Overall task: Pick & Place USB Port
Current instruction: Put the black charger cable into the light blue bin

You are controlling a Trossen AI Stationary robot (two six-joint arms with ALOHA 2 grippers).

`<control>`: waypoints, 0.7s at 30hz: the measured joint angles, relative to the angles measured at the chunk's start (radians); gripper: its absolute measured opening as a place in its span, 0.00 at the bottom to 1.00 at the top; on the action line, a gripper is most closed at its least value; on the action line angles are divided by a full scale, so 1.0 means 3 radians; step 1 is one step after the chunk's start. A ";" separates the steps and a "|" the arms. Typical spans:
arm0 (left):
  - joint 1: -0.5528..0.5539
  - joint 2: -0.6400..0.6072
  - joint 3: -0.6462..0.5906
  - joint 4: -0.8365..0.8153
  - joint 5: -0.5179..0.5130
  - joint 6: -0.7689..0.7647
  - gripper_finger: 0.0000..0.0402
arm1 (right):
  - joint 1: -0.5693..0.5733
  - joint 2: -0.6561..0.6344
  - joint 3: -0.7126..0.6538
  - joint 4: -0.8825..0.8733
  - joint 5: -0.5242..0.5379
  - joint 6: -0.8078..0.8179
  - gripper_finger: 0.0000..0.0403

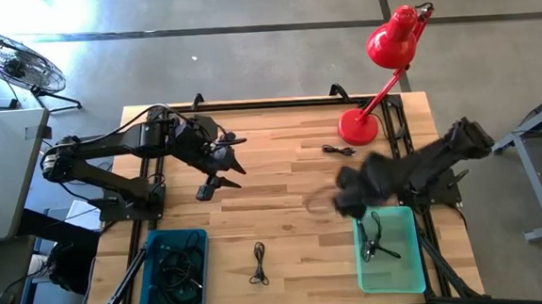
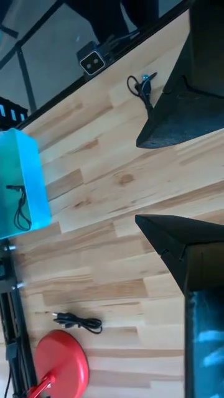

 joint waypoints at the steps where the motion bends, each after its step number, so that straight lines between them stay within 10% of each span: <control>1: 0.0000 0.0000 0.0000 -0.0007 -0.0001 0.0000 0.45 | -0.0181 -0.0006 0.0031 0.0062 0.0060 -0.0291 0.66; 11: 0.0000 -0.0001 0.0000 0.0011 -0.0116 -0.0067 0.45 | -0.2082 -0.0005 -0.0270 0.1281 -0.0766 -0.2456 0.66; 21: 0.0000 -0.0001 0.0000 0.0012 -0.0205 -0.0101 0.45 | -0.2909 0.0130 -0.0655 0.1503 -0.1243 -0.3182 0.66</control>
